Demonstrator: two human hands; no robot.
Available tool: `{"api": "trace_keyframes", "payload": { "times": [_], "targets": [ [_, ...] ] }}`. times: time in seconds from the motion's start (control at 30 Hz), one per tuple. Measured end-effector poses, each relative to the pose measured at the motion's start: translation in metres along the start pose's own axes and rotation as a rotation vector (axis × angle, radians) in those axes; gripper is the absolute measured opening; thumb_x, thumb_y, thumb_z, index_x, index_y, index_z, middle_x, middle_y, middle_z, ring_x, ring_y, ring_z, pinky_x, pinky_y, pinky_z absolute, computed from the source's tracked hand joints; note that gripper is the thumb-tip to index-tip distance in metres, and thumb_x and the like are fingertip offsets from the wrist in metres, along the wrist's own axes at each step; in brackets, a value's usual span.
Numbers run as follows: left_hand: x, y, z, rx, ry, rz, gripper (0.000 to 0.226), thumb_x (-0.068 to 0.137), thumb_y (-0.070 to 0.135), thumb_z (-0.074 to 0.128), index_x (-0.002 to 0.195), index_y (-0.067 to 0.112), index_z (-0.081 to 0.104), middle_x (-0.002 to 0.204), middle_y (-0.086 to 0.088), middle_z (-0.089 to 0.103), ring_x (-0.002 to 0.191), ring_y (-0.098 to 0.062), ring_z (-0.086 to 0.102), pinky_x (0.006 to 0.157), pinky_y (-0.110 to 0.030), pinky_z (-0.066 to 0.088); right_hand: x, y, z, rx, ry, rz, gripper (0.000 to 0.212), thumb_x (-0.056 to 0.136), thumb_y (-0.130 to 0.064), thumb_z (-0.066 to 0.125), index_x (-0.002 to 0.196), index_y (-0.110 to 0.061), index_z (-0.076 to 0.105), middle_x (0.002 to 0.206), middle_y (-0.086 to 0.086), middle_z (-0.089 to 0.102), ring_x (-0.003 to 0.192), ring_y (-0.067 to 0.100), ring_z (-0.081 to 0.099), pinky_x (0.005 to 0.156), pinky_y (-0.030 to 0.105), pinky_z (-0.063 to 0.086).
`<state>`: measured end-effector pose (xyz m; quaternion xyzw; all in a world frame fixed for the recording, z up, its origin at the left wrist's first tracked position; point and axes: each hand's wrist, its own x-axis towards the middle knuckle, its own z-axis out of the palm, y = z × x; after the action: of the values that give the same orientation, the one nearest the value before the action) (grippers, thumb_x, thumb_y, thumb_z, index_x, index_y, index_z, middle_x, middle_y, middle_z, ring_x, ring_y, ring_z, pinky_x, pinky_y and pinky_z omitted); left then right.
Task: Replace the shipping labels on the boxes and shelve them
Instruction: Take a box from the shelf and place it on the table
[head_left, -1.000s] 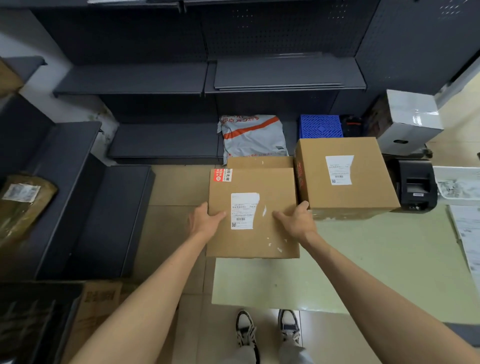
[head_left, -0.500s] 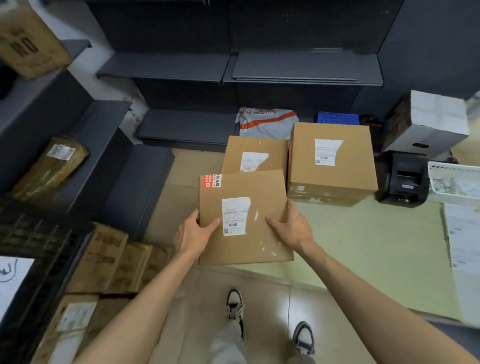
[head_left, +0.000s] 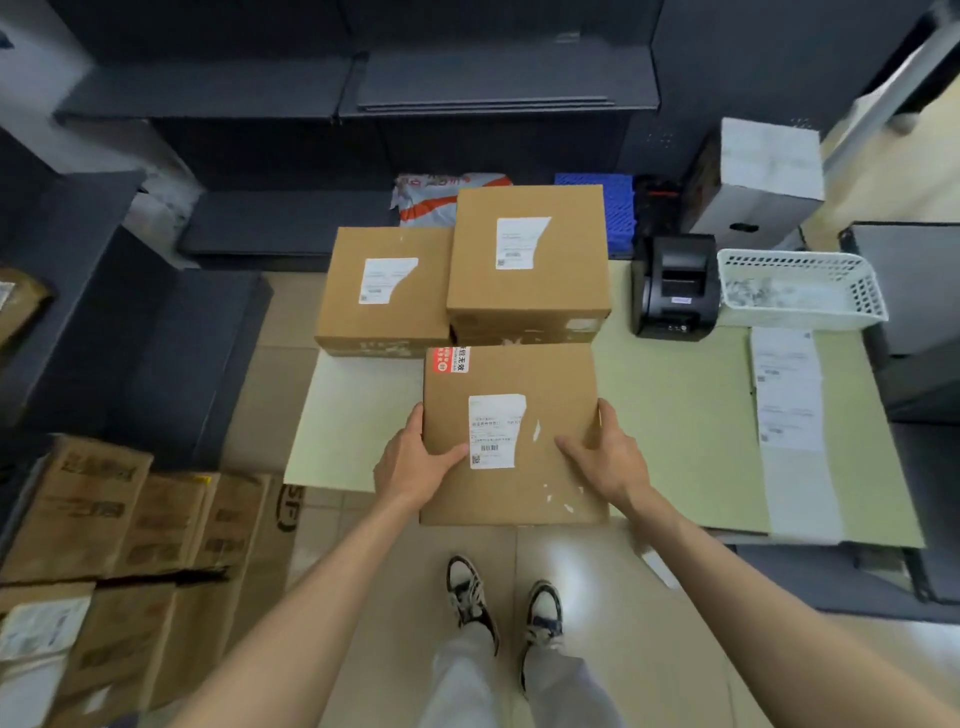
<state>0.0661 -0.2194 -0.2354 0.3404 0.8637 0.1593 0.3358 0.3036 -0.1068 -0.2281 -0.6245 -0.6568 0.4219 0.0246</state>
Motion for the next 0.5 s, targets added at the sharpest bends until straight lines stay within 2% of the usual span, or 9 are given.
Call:
{"api": "trace_keyframes", "payload": {
  "times": [0.23, 0.5],
  "targets": [
    [0.031, 0.047, 0.063, 0.024, -0.097, 0.046, 0.094, 0.081, 0.062, 0.071, 0.156, 0.033, 0.023, 0.147, 0.007, 0.052, 0.128, -0.022, 0.055, 0.098, -0.044, 0.05, 0.032, 0.054, -0.04, 0.032, 0.024, 0.111, 0.077, 0.087, -0.05, 0.064, 0.147, -0.019, 0.025, 0.135, 0.013, 0.055, 0.117, 0.036, 0.055, 0.097, 0.046, 0.046],
    [0.058, 0.063, 0.104, 0.013, -0.106, 0.075, 0.083, 0.086, 0.055, 0.07, 0.154, 0.035, 0.027, 0.139, 0.002, 0.055, 0.121, -0.023, 0.057, 0.093, -0.041, 0.05, 0.071, 0.088, -0.051, 0.046, 0.01, 0.165, 0.076, 0.087, -0.048, 0.065, 0.145, -0.018, 0.027, 0.137, 0.013, 0.053, 0.119, 0.036, 0.054, 0.101, 0.049, 0.044]
  ]
}}
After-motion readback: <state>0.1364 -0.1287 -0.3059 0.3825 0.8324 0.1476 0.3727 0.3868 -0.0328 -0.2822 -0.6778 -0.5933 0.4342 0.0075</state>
